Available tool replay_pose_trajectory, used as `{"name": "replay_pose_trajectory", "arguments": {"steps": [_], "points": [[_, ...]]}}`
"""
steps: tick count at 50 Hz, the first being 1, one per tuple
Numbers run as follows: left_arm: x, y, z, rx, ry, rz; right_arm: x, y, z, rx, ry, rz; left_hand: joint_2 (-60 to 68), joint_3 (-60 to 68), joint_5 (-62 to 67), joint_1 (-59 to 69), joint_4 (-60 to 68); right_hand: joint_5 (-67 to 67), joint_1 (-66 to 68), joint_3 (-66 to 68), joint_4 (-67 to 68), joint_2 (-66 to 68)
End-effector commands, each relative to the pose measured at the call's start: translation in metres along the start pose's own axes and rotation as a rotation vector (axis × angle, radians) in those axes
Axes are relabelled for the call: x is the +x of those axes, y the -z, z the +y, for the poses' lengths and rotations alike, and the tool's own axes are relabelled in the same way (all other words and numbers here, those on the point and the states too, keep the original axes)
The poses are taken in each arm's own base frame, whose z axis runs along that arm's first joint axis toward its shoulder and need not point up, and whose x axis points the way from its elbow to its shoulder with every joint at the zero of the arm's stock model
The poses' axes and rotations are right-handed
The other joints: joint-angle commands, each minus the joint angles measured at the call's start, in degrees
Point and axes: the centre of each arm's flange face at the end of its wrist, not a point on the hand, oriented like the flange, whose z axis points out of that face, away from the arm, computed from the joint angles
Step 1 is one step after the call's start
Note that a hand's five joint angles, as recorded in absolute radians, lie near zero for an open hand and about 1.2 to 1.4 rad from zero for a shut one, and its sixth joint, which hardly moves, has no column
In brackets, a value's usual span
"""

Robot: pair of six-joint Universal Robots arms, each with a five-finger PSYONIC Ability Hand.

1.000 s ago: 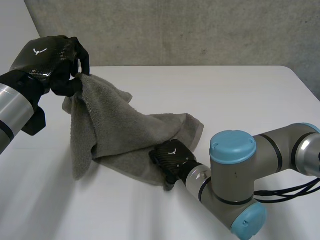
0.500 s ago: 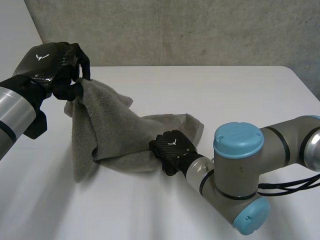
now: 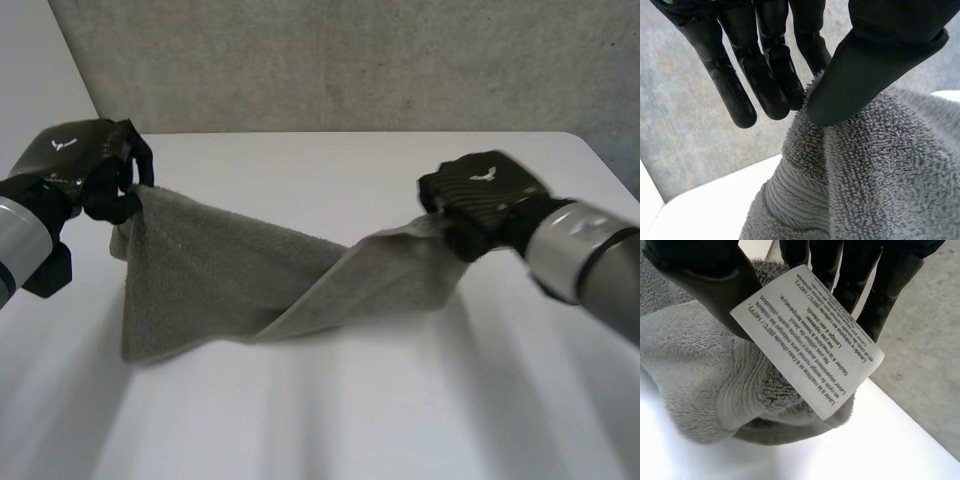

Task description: Fold the laundry

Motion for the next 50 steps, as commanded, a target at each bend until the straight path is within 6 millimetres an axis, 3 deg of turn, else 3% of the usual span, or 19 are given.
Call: {"name": "replay_pose_trajectory", "arguments": {"steps": [1, 7, 12, 17, 19, 20, 22, 25, 27, 30, 34, 35, 36, 38, 39, 40, 44, 49, 50], "points": [[0.003, 0.009, 0.01, -0.098, 0.018, 0.006, 0.032, 0.031, -0.018, -0.074, 0.043, 0.042, 10.3, 10.3, 11.5, 13.9, 10.2, 4.3, 5.0, 3.9, 4.8, 4.0], [0.004, 0.015, 0.027, -0.204, 0.005, 0.013, 0.037, 0.038, -0.012, -0.16, 0.053, -0.017, 10.3, 10.3, 11.5, 13.9, 10.2, 4.3, 5.0, 3.9, 4.8, 4.0], [0.002, -0.001, 0.05, -0.28, -0.062, 0.031, 0.04, 0.019, 0.012, -0.247, 0.085, -0.082, 10.3, 10.3, 11.5, 13.9, 10.2, 4.3, 5.0, 3.9, 4.8, 4.0], [-0.001, -0.039, 0.069, -0.28, -0.088, 0.046, 0.048, -0.025, 0.036, -0.254, 0.034, -0.085, 10.3, 10.3, 11.5, 13.9, 10.2, 4.3, 5.0, 3.9, 4.8, 4.0], [-0.001, -0.069, 0.082, -0.264, -0.089, 0.06, 0.052, -0.038, 0.041, -0.239, 0.009, -0.065, 10.3, 10.3, 11.5, 13.9, 10.2, 4.3, 5.0, 3.9, 4.8, 4.0], [-0.001, -0.069, 0.082, -0.264, -0.089, 0.06, 0.052, -0.038, 0.041, -0.239, 0.008, -0.065, 10.3, 10.3, 11.5, 13.9, 10.2, 4.3, 5.0, 3.9, 4.8, 4.0], [0.002, -0.1, 0.088, -0.223, -0.103, 0.078, 0.064, -0.061, 0.047, -0.195, -0.051, 0.009, 10.3, 10.3, 11.5, 13.9, 10.2, 4.3, 5.0, 3.9, 4.8, 4.0], [0.003, -0.116, 0.092, -0.201, -0.109, 0.083, 0.076, -0.079, 0.053, -0.154, -0.11, 0.103, 10.3, 10.3, 11.5, 13.9, 10.2, 4.3, 5.0, 3.9, 4.8, 4.0], [0.005, -0.145, 0.094, -0.15, -0.123, 0.087, 0.081, -0.086, 0.056, -0.136, -0.13, 0.148, 10.3, 10.3, 11.5, 13.9, 10.2, 4.3, 5.0, 3.9, 4.8, 4.0], [0.007, -0.167, 0.099, -0.112, -0.133, 0.092, 0.088, -0.094, 0.06, -0.094, -0.162, 0.232, 10.3, 10.3, 11.5, 13.9, 10.2, 4.3, 5.0, 3.9, 4.8, 4.0], [0.007, -0.182, 0.104, -0.092, -0.139, 0.094, 0.094, -0.099, 0.062, -0.055, -0.161, 0.301, 10.3, 10.3, 11.5, 13.9, 10.2, 4.3, 5.0, 3.9, 4.8, 4.0], [0.006, -0.186, 0.108, -0.091, -0.139, 0.092, 0.093, -0.1, 0.063, -0.044, -0.158, 0.313, -1.7, -1.7, -0.4, 1.9, -1.8, 4.3, 5.0, 3.9, 4.8, 4.0], [0.006, -0.186, 0.108, -0.091, -0.139, 0.092, 0.093, -0.101, 0.065, -0.044, -0.154, 0.319, -1.8, -1.8, -0.6, 1.8, -1.9, 4.3, 5.0, 3.9, 4.8, 4.0], [0.005, -0.186, 0.111, -0.103, -0.137, 0.087, 0.092, -0.101, 0.067, -0.047, -0.153, 0.319, -48.5, -48.5, -47.3, -45.0, -48.6, 4.3, 5.0, 3.9, 4.8, 4.0], [0.005, -0.186, 0.111, -0.103, -0.137, 0.087, 0.092, -0.101, 0.067, -0.047, -0.153, 0.319, -48.7, -48.7, -47.5, -45.1, -48.8, 4.3, 5.0, 3.9, 4.8, 4.0], [0.005, -0.184, 0.113, -0.116, -0.137, 0.081, 0.091, -0.1, 0.069, -0.055, -0.152, 0.316, -59.7, -59.7, -58.5, -56.1, -59.8, 4.3, 5.0, 3.9, 4.8, 4.0], [0.006, -0.172, 0.11, -0.153, -0.132, 0.078, 0.088, -0.1, 0.074, -0.073, -0.154, 0.316, -59.7, -59.7, -58.4, -56.1, -59.8, 4.3, 5.0, 3.9, 4.8, 4.0], [0.009, -0.124, 0.082, -0.193, -0.128, 0.086, 0.087, -0.101, 0.078, -0.08, -0.156, 0.315, -59.5, -59.5, -58.3, -55.9, -59.6, 4.3, 5.0, 3.9, 4.8, 4.0], [0.009, -0.124, 0.082, -0.193, -0.128, 0.086, 0.087, -0.101, 0.078, -0.08, -0.156, 0.315, -59.5, -59.5, -58.3, -55.9, -59.6, 4.3, 5.0, 3.9, 4.8, 4.0]]}}
